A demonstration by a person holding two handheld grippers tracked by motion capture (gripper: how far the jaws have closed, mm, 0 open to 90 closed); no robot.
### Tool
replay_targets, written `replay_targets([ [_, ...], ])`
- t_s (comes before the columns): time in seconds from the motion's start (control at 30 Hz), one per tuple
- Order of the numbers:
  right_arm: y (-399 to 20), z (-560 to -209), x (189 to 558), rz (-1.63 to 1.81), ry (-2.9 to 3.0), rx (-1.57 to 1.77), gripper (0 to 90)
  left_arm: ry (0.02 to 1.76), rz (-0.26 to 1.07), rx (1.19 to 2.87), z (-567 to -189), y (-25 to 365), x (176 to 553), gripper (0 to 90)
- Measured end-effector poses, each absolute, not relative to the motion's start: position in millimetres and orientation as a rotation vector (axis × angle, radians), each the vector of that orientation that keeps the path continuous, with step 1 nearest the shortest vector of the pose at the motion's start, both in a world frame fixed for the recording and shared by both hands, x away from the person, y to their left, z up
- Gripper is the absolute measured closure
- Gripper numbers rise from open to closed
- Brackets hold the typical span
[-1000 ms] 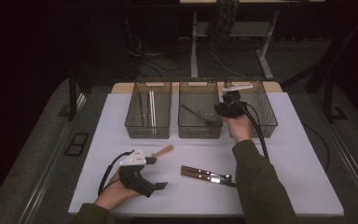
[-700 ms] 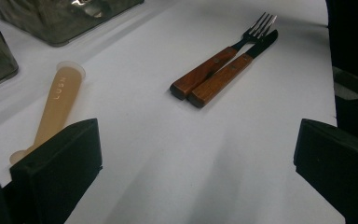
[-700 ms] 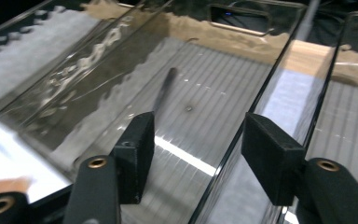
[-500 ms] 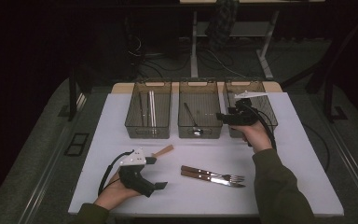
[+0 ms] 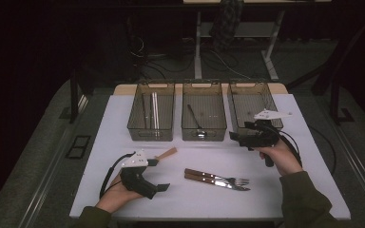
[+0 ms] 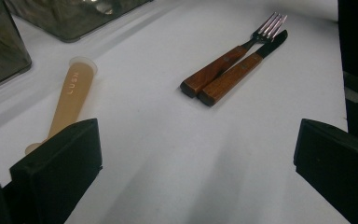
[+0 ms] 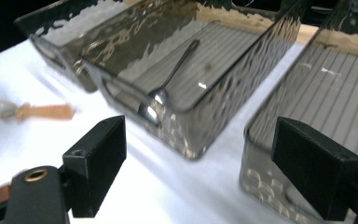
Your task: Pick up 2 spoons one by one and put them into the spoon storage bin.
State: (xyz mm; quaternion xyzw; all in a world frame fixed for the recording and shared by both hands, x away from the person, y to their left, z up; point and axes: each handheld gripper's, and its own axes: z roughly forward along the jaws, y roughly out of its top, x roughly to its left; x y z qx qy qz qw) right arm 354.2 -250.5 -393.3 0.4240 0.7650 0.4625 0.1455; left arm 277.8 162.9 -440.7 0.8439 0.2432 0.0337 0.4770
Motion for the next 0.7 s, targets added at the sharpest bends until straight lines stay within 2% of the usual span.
replay_targets([
  [0.37,-274.4,-415.4,310.5,1.315,2.211,1.201,17.5,0.604,0.09,2.062,-440.7,164.2,279.3,0.0],
  [0.43,-278.8,-419.5,303.8,1.312,2.223,1.198,12.9,0.603,0.092,2.064,-440.6,164.2,279.2,0.0],
  [0.7,-289.3,-430.8,278.4,1.329,2.25,1.169,12.6,0.605,0.101,2.057,-437.8,164.4,280.9,0.0],
])
